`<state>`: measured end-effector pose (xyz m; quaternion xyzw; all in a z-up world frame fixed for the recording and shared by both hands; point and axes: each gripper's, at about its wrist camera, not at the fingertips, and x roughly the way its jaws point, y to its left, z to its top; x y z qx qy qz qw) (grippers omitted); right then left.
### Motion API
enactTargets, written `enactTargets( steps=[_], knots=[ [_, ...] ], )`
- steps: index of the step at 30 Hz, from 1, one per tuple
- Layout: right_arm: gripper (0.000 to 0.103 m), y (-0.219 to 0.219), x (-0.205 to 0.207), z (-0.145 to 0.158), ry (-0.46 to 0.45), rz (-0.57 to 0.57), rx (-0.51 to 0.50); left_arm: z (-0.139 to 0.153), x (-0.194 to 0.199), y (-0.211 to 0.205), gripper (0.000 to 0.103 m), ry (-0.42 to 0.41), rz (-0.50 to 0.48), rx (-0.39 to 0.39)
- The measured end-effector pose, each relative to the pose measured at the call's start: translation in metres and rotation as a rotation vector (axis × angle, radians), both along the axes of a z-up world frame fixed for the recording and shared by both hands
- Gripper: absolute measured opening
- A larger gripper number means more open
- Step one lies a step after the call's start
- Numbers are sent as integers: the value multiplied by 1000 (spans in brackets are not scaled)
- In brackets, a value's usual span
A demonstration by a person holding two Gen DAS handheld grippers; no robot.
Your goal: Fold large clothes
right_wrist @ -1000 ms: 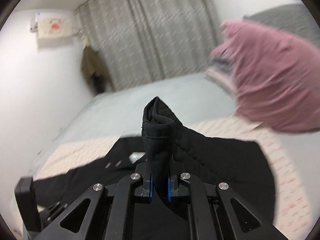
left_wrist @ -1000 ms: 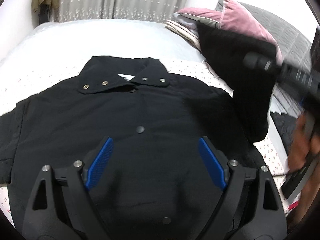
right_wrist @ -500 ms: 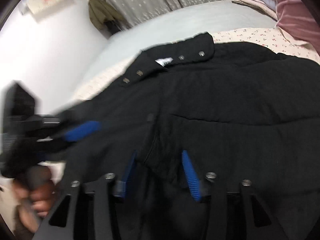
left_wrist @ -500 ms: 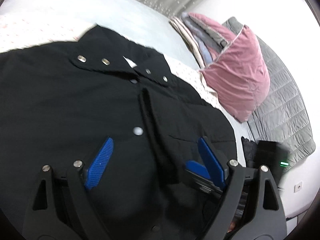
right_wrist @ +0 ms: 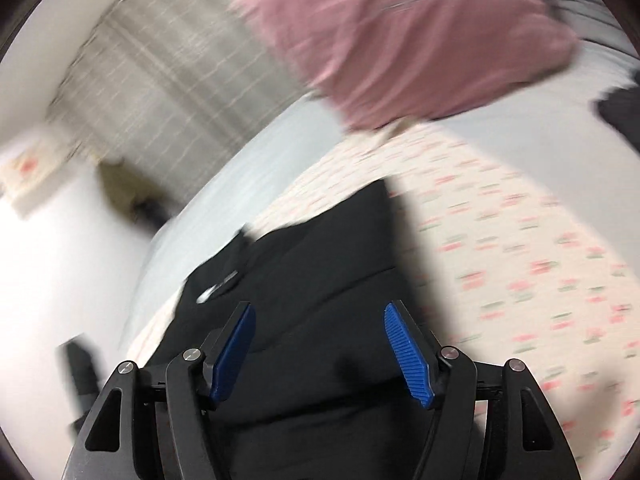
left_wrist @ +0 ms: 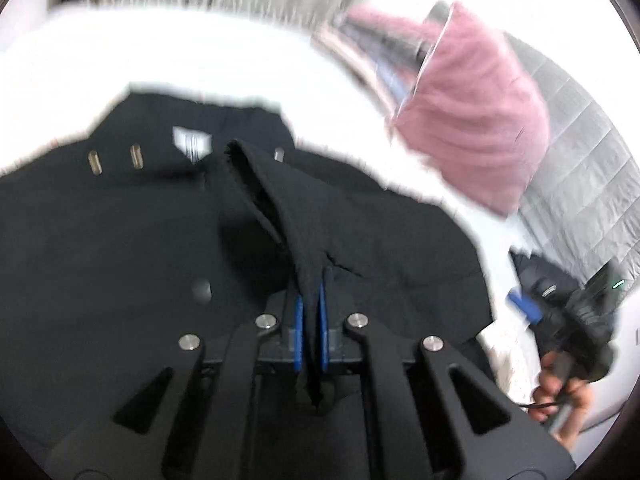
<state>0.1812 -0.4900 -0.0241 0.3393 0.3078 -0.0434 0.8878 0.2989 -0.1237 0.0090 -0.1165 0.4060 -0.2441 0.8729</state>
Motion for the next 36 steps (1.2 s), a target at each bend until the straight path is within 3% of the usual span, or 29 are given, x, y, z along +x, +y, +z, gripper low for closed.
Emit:
enactTargets(
  steps=[3, 5, 10, 12, 13, 15, 16, 17, 18, 23, 26, 28, 30, 32, 35, 36],
  knots=[
    [68, -26, -4, -12, 35, -40, -16, 29, -3, 21, 8, -98, 82, -2],
    [68, -32, -8, -16, 63, -7, -72, 35, 1, 37, 8, -109, 123, 9],
    [69, 17, 9, -37, 151, 289, -204, 20, 14, 65, 8, -47, 184, 17],
    [69, 33, 11, -46, 192, 332, -290, 10, 11, 71, 8, -35, 193, 29],
    [69, 39, 17, -54, 228, 320, -345, 0, 8, 68, 8, -20, 190, 59],
    [69, 35, 21, -65, 299, 272, -380, -32, 12, 58, 11, 60, 168, 199],
    [69, 27, 19, -68, 300, 248, -340, -49, 17, 48, 13, 116, 135, 273],
    [69, 21, 15, -66, 286, 234, -305, -69, 18, 42, 21, 171, 101, 369],
    [69, 16, 13, -63, 284, 224, -285, -74, 13, 42, 23, 139, 88, 395],
    [69, 18, 2, -42, 202, 271, -266, -44, -4, 59, 23, -11, 124, 276],
    [69, 20, -1, -30, 143, 253, -208, -25, -9, 65, 24, -113, 179, 257],
    [69, 27, -1, -23, 111, 226, -214, -27, -3, 62, 25, -105, 153, 236],
    [69, 38, 3, -19, 92, 203, -235, -45, 6, 53, 25, -28, 115, 259],
    [69, 42, 8, -27, 104, 179, -219, -75, 12, 42, 25, 46, 101, 348],
    [69, 38, 25, -64, 231, 112, -251, -79, 1, 31, 27, -41, 101, 422],
    [69, 36, 24, -68, 224, 102, -234, -75, -2, 29, 34, -38, 105, 443]
  ],
)
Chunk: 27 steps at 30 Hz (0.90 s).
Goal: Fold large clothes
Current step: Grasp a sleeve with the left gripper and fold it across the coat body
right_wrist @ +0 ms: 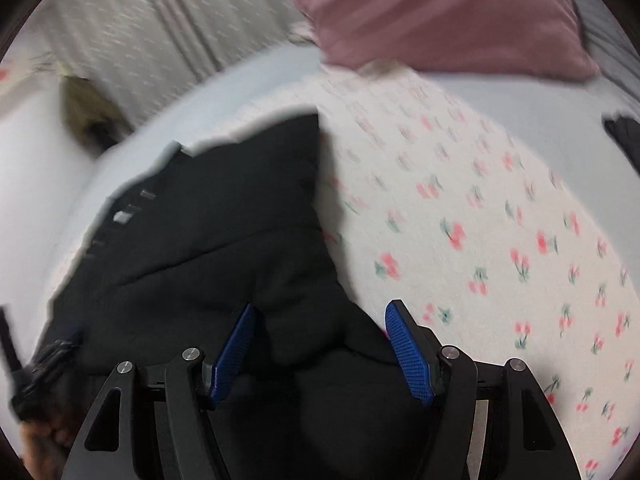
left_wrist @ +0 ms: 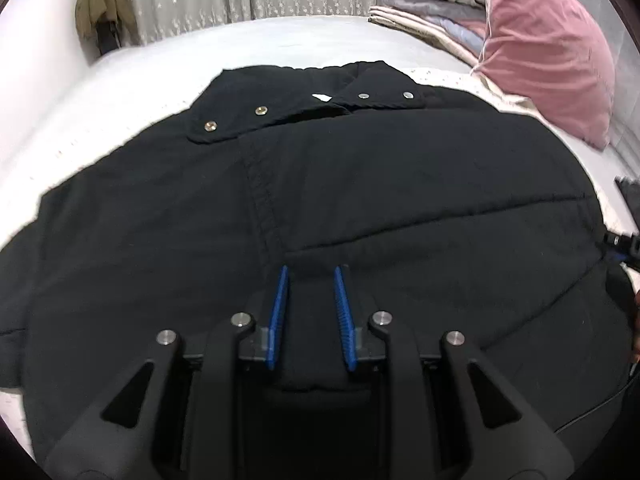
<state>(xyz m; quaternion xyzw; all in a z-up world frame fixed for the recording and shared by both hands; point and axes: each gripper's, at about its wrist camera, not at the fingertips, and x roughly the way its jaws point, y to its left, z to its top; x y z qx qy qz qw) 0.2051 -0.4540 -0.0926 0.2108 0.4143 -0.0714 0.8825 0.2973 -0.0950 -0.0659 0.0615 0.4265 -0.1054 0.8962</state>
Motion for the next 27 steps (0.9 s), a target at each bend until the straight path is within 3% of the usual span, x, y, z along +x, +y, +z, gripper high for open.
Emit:
enactTargets(
  steps=[3, 6, 8, 13, 16, 22, 27],
  knots=[
    [69, -1, -3, 12, 7, -25, 32, 21, -7, 7, 60, 49, 10, -45],
    [69, 11, -15, 47, -59, 2, 28, 53, -30, 31, 77, 21, 52, -129],
    [69, 25, -25, 74, -96, 21, -15, 73, -46, 51, 83, 7, 88, -165],
    [80, 71, -64, 132, -198, 81, -54, 107, -89, 120, 84, 11, 179, -230],
    [82, 91, -83, 145, -208, 105, -65, 113, -112, 159, 86, 5, 242, -237],
    [83, 120, -103, 139, -206, 130, -20, 97, -138, 233, 87, -13, 379, -282],
    [83, 158, -95, 105, -173, 165, -49, 50, -138, 299, 87, -46, 545, -319]
  ],
)
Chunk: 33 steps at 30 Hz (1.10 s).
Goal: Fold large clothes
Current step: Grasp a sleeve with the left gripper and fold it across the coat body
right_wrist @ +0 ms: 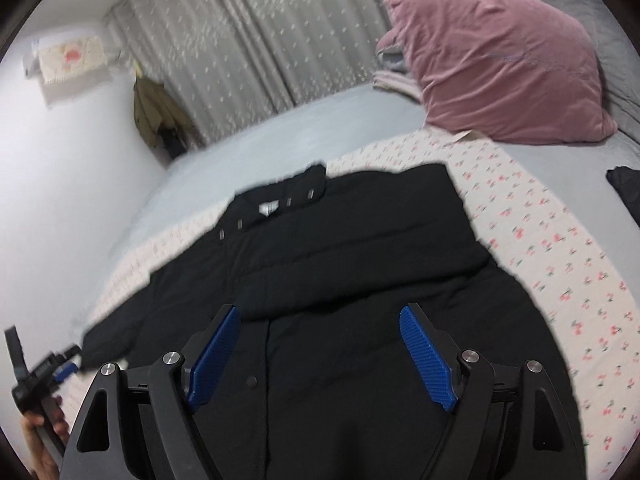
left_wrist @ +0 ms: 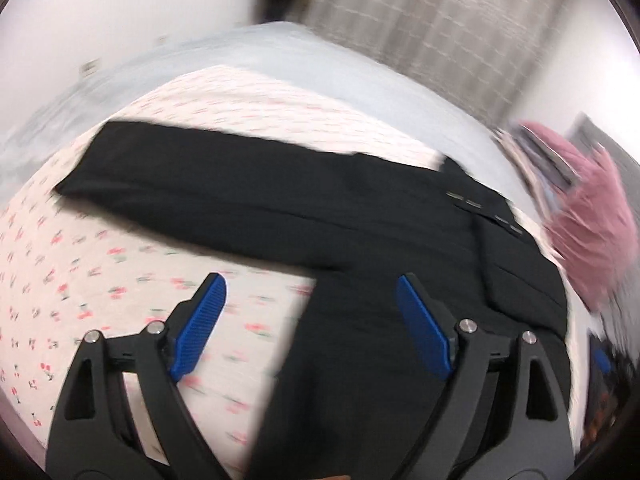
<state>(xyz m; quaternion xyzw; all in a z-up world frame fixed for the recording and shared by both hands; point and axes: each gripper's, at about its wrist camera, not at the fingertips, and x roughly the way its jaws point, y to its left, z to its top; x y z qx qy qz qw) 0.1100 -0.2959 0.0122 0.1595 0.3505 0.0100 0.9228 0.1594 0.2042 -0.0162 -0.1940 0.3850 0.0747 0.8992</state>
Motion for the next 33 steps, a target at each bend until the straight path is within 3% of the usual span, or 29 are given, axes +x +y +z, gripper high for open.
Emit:
enactTargets(
  steps=[3, 8, 14, 19, 22, 27, 29, 33],
  knots=[
    [83, 25, 13, -16, 65, 31, -96, -24, 14, 32, 87, 47, 75, 22],
    [83, 56, 24, -28, 64, 63, -216, -48, 31, 72, 87, 36, 150, -13],
    [83, 71, 34, -34, 54, 85, -222, -71, 37, 135, 87, 5, 301, -115],
    [83, 81, 38, -40, 51, 119, -257, -83, 33, 155, 86, -45, 360, -168],
    [83, 84, 40, -45, 58, 130, -300, -82, 34, 153, 72, -50, 377, -127],
    [83, 82, 42, -54, 76, 141, -301, -81, 31, 151, 26, -53, 423, -83],
    [83, 81, 42, -57, 79, 144, -302, -78, 29, 152, 12, -59, 436, -72],
    [83, 78, 43, -59, 82, 146, -305, -61, 27, 146, 6, -95, 434, -48]
  ],
)
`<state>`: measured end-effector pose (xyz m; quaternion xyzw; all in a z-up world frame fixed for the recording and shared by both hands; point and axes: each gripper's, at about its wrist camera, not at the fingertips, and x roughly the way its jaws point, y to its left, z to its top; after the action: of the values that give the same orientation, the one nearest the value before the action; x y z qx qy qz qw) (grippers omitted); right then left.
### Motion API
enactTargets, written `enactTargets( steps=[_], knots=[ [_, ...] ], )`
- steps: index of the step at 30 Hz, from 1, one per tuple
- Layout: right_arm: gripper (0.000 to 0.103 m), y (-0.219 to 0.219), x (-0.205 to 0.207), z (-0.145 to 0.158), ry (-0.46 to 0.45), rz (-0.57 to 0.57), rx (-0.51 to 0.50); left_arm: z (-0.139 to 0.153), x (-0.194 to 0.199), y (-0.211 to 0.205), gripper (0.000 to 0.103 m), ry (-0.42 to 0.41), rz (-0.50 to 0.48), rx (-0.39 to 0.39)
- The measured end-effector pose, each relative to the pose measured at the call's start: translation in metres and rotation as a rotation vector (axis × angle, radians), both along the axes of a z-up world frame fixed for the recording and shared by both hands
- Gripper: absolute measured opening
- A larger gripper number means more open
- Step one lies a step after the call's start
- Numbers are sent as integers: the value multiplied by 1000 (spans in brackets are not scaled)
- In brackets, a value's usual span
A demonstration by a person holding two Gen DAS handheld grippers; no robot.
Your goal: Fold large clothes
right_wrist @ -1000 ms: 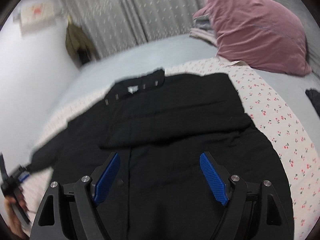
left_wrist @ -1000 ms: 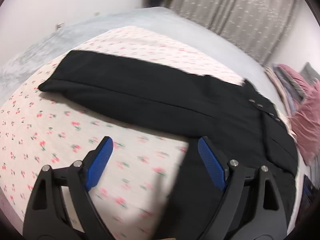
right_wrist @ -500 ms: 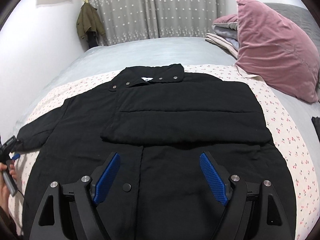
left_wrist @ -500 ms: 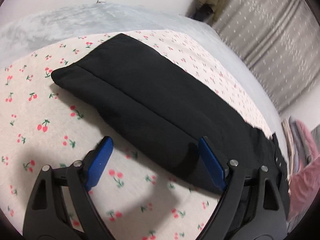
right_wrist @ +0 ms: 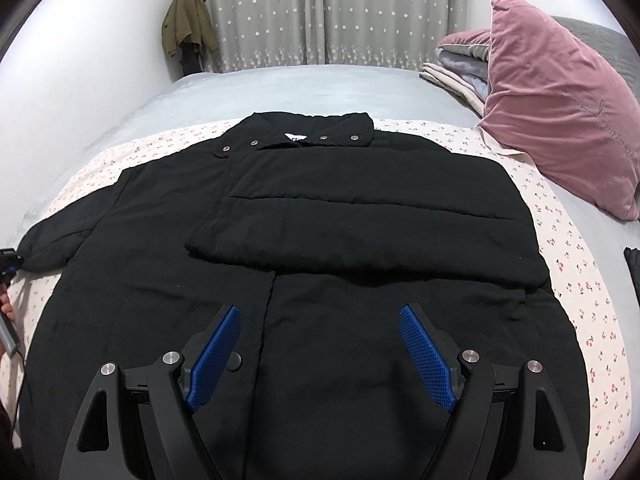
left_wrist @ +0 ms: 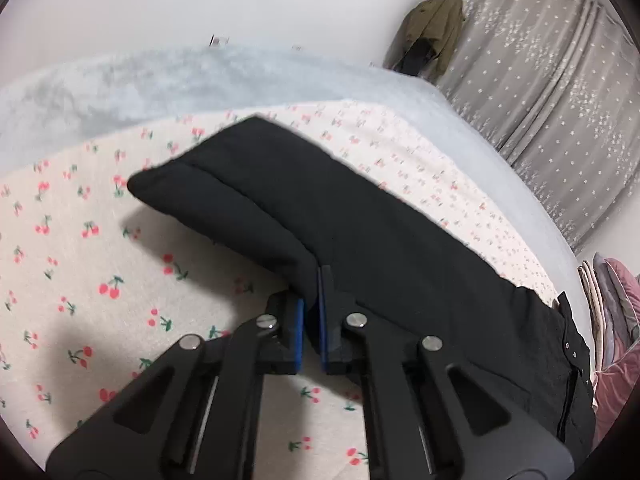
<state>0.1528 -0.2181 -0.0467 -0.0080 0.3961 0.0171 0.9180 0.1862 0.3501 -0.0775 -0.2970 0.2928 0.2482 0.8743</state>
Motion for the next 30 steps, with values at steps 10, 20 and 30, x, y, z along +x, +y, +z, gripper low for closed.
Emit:
enactTargets(
  steps=[10, 20, 30],
  knots=[
    [83, -3, 1, 4, -12, 5, 13, 84, -14, -62, 5, -170, -157, 188],
    [83, -9, 5, 3, -5, 3, 37, 106, -8, -188, 5, -240, -541, 268],
    [83, -9, 11, -3, 22, 11, 67, 21, 14, -301, 32, 64, -1066, 161]
  ],
)
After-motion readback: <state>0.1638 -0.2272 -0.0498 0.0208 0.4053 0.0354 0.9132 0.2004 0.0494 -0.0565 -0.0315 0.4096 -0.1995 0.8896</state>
